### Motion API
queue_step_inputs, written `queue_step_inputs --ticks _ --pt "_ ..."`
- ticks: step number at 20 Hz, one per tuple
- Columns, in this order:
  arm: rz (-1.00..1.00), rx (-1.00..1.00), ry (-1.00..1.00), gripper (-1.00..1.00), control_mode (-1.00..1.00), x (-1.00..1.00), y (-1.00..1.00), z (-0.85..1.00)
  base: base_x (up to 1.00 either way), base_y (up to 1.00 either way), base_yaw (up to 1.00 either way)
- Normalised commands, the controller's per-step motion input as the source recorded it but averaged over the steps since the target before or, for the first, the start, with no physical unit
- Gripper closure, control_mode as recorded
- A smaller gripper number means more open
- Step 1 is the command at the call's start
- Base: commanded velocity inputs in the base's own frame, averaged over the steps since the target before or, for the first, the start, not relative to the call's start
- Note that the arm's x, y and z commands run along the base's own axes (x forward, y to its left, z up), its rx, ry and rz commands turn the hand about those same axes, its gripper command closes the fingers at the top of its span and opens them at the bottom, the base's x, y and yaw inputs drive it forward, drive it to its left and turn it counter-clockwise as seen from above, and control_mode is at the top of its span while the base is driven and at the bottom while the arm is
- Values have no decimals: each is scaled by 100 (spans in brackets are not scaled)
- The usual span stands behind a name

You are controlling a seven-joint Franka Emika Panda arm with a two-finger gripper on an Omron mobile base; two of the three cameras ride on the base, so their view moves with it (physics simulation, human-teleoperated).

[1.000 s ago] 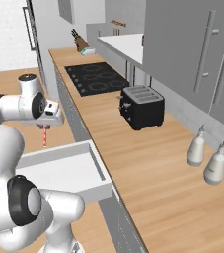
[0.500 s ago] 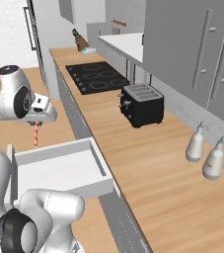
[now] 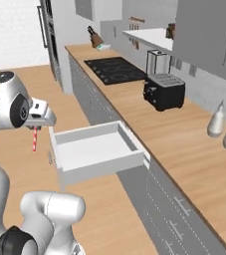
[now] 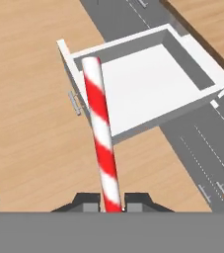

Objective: Take a straw from the drawer in front and place it inside the glass cup on the dining counter.

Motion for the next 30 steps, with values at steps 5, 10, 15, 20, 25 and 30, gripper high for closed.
queue_step_inputs --ticks 5,10,15,20,25,30 --pt "0 0 0 100 100 0 0 0 -8 100 16" --pt "0 0 0 100 100 0 0 0 -1 97 35" --pt "0 0 0 100 100 0 0 0 -2 98 32" --pt "0 0 0 100 100 0 0 0 0 100 14" --pt "0 0 0 100 100 0 0 0 0 100 7" --pt "0 0 0 100 100 0 0 0 0 100 6"
